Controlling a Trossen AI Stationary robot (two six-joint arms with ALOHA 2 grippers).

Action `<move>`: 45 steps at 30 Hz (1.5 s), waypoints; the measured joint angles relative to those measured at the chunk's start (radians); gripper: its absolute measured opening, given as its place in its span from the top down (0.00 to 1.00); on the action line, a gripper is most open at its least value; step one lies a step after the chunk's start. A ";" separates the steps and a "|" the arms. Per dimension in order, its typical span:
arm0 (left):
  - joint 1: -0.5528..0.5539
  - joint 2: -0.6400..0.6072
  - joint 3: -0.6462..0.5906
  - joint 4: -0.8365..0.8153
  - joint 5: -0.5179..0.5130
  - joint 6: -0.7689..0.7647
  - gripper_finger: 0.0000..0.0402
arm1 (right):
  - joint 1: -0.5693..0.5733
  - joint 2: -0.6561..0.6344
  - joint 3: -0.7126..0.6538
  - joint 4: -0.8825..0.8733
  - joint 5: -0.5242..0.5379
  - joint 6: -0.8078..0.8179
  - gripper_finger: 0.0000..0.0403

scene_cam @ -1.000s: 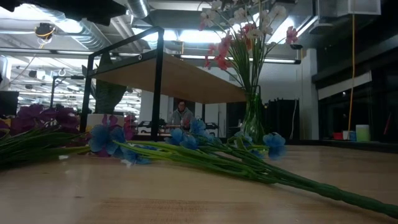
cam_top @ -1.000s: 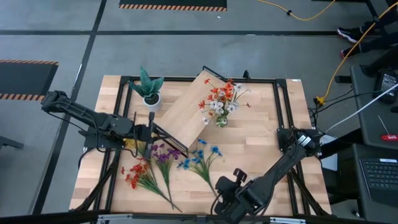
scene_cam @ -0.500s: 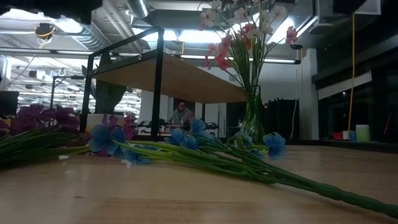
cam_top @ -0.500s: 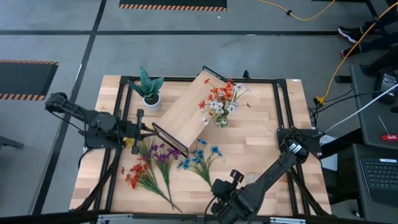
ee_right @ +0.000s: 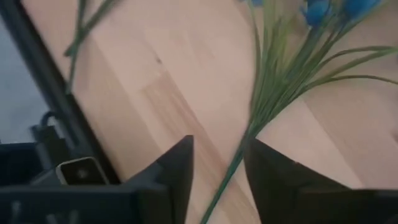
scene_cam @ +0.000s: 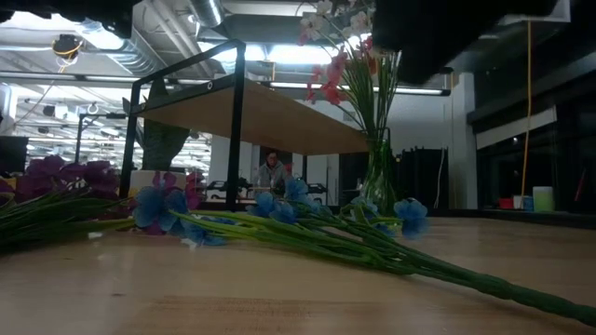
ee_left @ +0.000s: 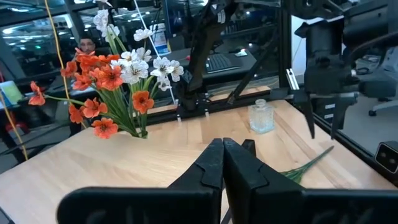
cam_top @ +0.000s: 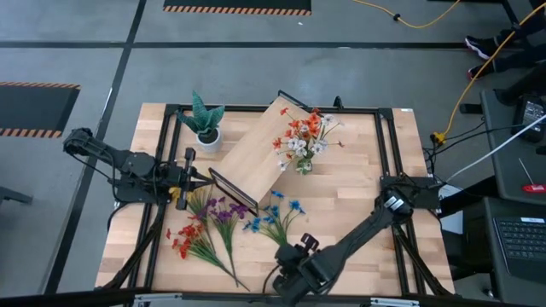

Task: Pick and place flowers into a vace then onto a shelf
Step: Put the blue flowers into the green vase

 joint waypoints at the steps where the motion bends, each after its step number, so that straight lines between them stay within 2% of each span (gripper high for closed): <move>1: 0.000 0.000 0.000 0.000 0.000 0.000 0.99 | -0.007 0.004 0.000 0.000 -0.002 -0.001 0.60; 6: 0.000 0.000 0.000 0.000 0.000 0.000 0.99 | -0.045 0.024 0.000 -0.005 -0.019 -0.001 0.51; 10: 0.000 0.000 0.000 0.000 0.001 0.000 0.99 | -0.071 0.039 0.000 -0.017 -0.058 0.001 0.48; 20: 0.000 0.000 0.000 0.000 0.002 -0.015 0.99 | -0.082 0.096 0.000 -0.076 -0.089 0.070 0.48; 27: 0.000 0.000 0.000 0.000 0.002 -0.015 0.99 | -0.088 0.120 -0.004 -0.046 -0.099 0.076 0.48; 41: 0.000 0.000 0.000 0.000 0.002 -0.015 0.99 | -0.116 0.117 -0.094 0.054 -0.091 0.070 0.48; 45: 0.000 0.000 0.000 -0.001 0.002 -0.015 0.99 | -0.119 0.117 -0.094 0.052 -0.093 0.070 0.52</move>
